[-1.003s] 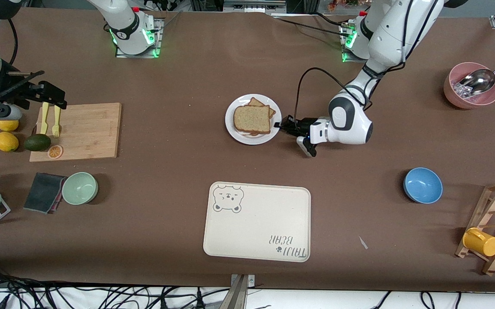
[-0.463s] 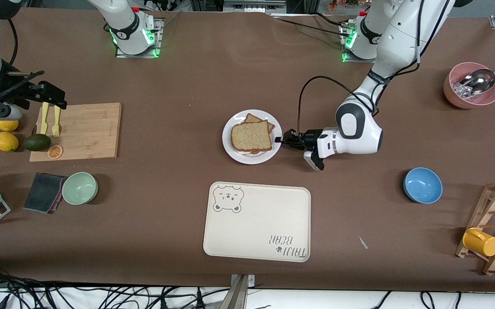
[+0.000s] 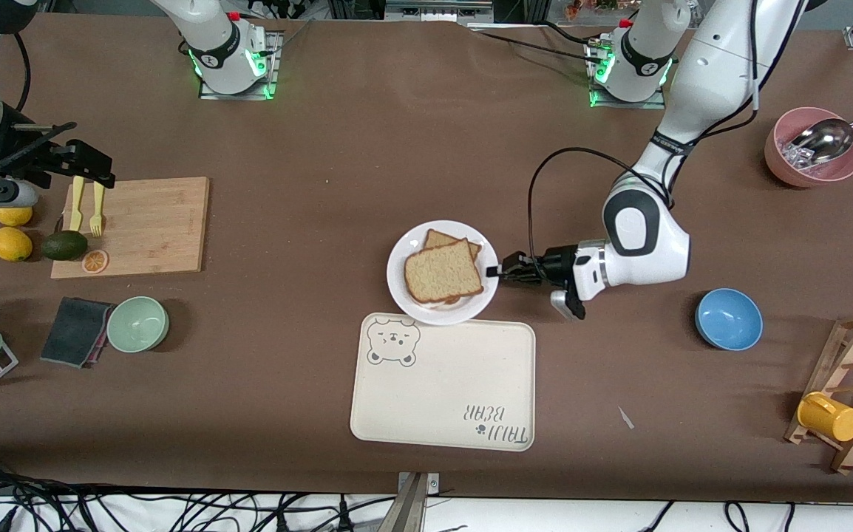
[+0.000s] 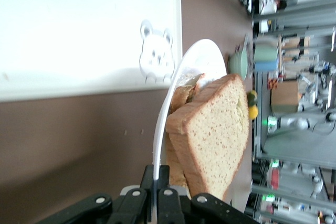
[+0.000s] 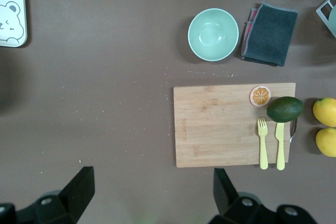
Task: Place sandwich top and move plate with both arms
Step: 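Slide the plate with the left gripper onto the cream bear tray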
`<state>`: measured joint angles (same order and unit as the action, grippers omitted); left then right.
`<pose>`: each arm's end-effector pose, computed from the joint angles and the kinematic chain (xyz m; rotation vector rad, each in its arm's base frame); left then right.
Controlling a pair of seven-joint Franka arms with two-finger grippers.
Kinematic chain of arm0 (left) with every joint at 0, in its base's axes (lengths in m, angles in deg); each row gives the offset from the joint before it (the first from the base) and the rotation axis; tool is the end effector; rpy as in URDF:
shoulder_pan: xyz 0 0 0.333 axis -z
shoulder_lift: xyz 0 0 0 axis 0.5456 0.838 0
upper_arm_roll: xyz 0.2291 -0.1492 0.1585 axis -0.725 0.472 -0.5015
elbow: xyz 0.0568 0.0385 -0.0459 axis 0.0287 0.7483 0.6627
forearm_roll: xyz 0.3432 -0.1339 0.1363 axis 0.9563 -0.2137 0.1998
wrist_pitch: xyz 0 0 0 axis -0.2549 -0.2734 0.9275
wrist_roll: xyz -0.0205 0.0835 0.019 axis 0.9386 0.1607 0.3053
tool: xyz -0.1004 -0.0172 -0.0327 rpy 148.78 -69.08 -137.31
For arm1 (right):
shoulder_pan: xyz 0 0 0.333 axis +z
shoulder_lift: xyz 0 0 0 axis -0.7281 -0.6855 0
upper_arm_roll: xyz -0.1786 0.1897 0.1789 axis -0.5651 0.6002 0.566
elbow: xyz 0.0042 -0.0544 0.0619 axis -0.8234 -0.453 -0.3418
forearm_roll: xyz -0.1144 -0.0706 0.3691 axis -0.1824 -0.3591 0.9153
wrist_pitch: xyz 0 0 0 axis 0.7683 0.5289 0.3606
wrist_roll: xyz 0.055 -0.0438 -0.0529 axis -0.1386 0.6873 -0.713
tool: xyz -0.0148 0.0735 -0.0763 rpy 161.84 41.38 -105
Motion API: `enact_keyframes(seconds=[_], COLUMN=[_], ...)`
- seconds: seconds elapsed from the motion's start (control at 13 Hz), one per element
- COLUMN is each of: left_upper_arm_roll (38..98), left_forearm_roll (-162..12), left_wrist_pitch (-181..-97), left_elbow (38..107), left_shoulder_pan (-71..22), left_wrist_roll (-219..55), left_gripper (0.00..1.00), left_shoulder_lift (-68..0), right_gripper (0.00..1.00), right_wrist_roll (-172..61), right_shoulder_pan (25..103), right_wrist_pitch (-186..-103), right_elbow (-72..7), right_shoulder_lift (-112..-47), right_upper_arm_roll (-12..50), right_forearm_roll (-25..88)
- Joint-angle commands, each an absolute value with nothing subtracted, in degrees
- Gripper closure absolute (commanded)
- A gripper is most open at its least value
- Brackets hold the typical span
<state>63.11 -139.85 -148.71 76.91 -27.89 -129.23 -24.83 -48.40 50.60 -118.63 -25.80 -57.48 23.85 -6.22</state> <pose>0.6100 -0.2249 0.2173 2.0770 -0.0455 0.0087 0.5610 0.0304 0.5896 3.1227 0.0332 -0.1149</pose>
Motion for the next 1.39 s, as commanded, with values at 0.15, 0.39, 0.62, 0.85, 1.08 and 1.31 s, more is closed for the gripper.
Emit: enact_keyframes(seconds=[0.15,0.39,0.62,0.85,1.08,1.31], left_upper_arm_roll=[63.1,62.9,61.4,60.5,60.2,60.1], left_forearm_roll=[-141.4,-141.3,-136.9,-137.3,-137.5,-137.8], left_wrist_pitch=[-147.5,-147.6,-147.6,-147.7,-147.9,-148.2], left_elbow=[69.6,64.1,58.7,53.4,50.1,46.1], left_shoulder_pan=[-31.6,-33.0,-32.9,-33.2,-33.2,-33.2], left_wrist_roll=[-126.4,-122.9,-117.1,-115.8,-113.4,-110.4], left_gripper=[1.00,1.00,1.00,1.00,1.00,1.00], left_shoulder_lift=[-23.0,-20.4,-18.0,-14.4,-12.3,-9.8], right_gripper=[0.00,0.00,0.00,0.00,0.00,0.00], right_wrist_roll=[-48.1,-48.1,-48.1,-48.1,-48.1,-48.1], right_shoulder_pan=[50.3,50.3,50.3,50.3,50.3,50.3], right_wrist_pitch=[-118.2,-118.2,-118.3,-118.3,-118.3,-118.3], right_elbow=[-25.1,-25.1,-25.1,-25.1,-25.1,-25.2], right_shoulder_lift=[-57.7,-57.7,-57.7,-57.7,-57.7,-57.7], right_upper_arm_roll=[24.1,24.1,24.1,24.1,24.1,24.1], right_forearm_roll=[-6.9,-6.9,-6.8,-6.9,-6.9,-6.8])
